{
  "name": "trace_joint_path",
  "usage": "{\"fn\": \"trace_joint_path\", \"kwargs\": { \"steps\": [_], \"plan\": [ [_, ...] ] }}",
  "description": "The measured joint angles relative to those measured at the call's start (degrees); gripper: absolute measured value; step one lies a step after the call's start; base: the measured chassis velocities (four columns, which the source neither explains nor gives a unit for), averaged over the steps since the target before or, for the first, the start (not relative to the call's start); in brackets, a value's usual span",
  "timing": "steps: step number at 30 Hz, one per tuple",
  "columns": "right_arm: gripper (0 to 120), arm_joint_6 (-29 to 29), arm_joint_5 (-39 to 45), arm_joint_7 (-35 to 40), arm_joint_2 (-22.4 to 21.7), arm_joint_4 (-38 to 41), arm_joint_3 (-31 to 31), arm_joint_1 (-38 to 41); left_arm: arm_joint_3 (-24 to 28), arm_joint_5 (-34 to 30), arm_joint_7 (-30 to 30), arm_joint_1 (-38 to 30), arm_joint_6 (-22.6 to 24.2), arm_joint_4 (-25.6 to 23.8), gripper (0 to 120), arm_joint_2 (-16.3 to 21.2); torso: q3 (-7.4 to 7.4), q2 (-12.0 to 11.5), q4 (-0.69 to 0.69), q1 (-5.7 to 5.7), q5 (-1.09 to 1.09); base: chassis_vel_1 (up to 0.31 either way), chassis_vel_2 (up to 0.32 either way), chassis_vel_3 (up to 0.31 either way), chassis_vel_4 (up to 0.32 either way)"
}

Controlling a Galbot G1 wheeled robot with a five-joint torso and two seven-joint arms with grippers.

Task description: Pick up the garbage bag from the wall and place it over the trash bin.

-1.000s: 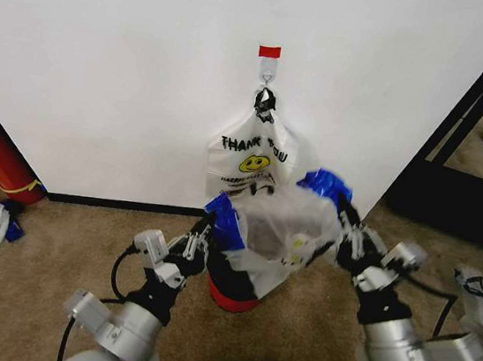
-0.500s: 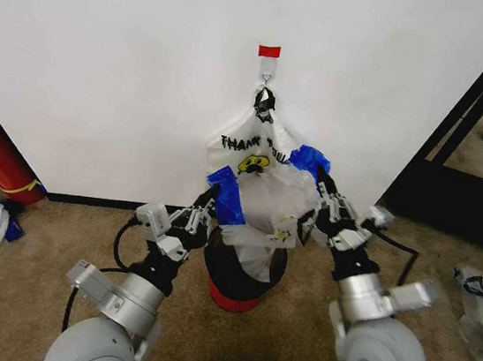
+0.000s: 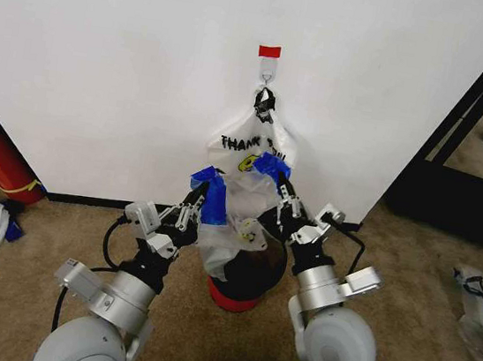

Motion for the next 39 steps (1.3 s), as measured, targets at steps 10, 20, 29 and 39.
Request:
{"fn": "trace_joint_path", "kwargs": {
  "steps": [10,20,29,39],
  "plan": [
    [0,2.4,-1.1,0.8,2.5,-7.9,1.8,-0.5,2.2,1.1,-0.3,0.2,-1.4,7.0,0,-4.9,0.00,0.0,0.00,0.00,0.01,0.000,0.000,0.000,0.000],
    [0,4.3,-6.3,1.1,3.6,-10.6,2.3,-4.3,3.0,4.3,-0.4,3.4,-3.5,11.7,0,-7.8,0.00,0.0,0.00,-0.01,0.01,0.000,0.000,0.000,0.000],
    [0,5.6,-11.5,3.7,2.5,-10.9,3.6,-8.4,3.5,6.2,-2.0,5.6,-3.7,13.2,0,-7.7,0.00,0.0,-0.01,-0.01,0.01,0.000,0.000,0.000,0.000],
    [0,5.4,-14.6,5.9,1.8,-9.2,3.5,-11.9,2.6,8.7,-2.2,12.9,-4.0,11.8,0,-6.0,0.00,0.0,0.01,-0.01,0.01,0.000,0.000,0.000,0.000]
  ]
}}
